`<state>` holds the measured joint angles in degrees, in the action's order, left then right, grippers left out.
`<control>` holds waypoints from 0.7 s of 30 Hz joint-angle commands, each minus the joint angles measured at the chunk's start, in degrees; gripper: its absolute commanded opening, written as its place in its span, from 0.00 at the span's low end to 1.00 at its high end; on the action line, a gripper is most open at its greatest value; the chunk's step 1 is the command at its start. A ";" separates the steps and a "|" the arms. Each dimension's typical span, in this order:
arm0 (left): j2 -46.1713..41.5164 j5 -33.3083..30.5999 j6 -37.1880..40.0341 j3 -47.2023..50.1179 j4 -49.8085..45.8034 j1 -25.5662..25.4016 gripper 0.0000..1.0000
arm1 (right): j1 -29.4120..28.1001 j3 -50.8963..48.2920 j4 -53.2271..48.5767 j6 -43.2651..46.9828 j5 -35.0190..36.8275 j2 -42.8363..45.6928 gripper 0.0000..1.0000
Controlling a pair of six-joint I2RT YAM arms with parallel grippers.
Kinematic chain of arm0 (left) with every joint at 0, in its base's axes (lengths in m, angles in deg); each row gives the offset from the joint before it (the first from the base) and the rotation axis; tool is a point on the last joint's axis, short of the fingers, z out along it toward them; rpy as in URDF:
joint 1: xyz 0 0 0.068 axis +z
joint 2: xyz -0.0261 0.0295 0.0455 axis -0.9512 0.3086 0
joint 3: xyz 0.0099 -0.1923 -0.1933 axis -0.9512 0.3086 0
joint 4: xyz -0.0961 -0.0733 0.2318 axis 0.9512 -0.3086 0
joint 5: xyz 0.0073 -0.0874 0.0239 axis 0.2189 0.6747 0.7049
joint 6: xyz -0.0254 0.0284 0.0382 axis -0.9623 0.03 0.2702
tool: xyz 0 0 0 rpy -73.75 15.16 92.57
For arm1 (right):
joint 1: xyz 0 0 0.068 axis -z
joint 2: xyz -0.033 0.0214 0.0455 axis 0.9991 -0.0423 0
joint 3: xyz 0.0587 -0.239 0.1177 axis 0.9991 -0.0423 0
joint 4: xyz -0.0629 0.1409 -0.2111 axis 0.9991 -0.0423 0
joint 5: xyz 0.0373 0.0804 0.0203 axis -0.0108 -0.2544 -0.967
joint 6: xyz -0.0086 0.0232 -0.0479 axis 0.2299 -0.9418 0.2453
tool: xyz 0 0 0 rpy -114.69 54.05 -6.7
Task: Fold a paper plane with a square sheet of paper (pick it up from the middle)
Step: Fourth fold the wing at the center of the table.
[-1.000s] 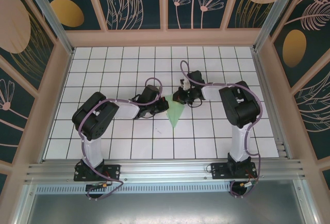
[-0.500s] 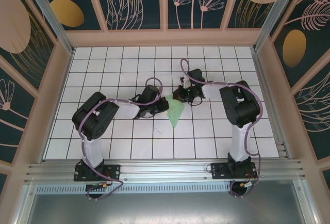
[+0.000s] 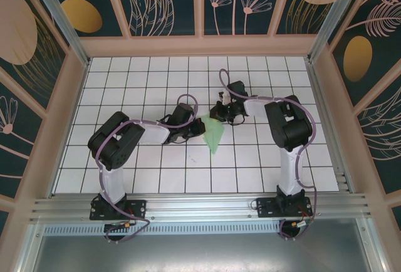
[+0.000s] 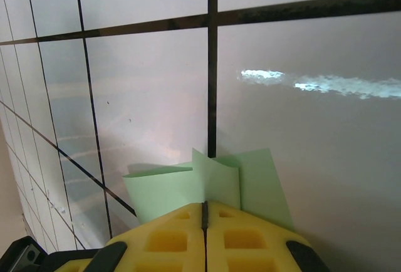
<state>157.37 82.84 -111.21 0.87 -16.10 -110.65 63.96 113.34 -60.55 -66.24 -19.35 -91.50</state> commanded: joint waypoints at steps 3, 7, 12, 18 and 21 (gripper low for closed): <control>2.86 1.59 1.10 1.57 -8.81 -0.81 0.00 | 0.45 3.85 -3.36 0.80 3.40 0.64 0.09; 2.84 1.65 1.09 1.50 -8.83 -0.81 0.00 | 0.65 5.64 -3.91 1.29 3.61 -1.53 0.09; 2.86 1.56 1.01 1.45 -9.06 -0.80 0.00 | 0.76 4.85 -2.80 0.16 3.46 -5.28 0.08; 2.96 1.56 1.18 1.27 -9.36 -0.82 0.00 | 0.83 3.88 -3.51 -0.35 7.25 -6.40 0.08; 2.77 1.56 1.27 1.31 -9.58 -0.83 0.00 | 1.39 4.57 -3.34 -0.64 6.49 -4.94 0.08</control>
<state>157.37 83.03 -111.01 0.78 -16.30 -110.65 64.66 118.17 -61.45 -66.45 -17.49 -94.50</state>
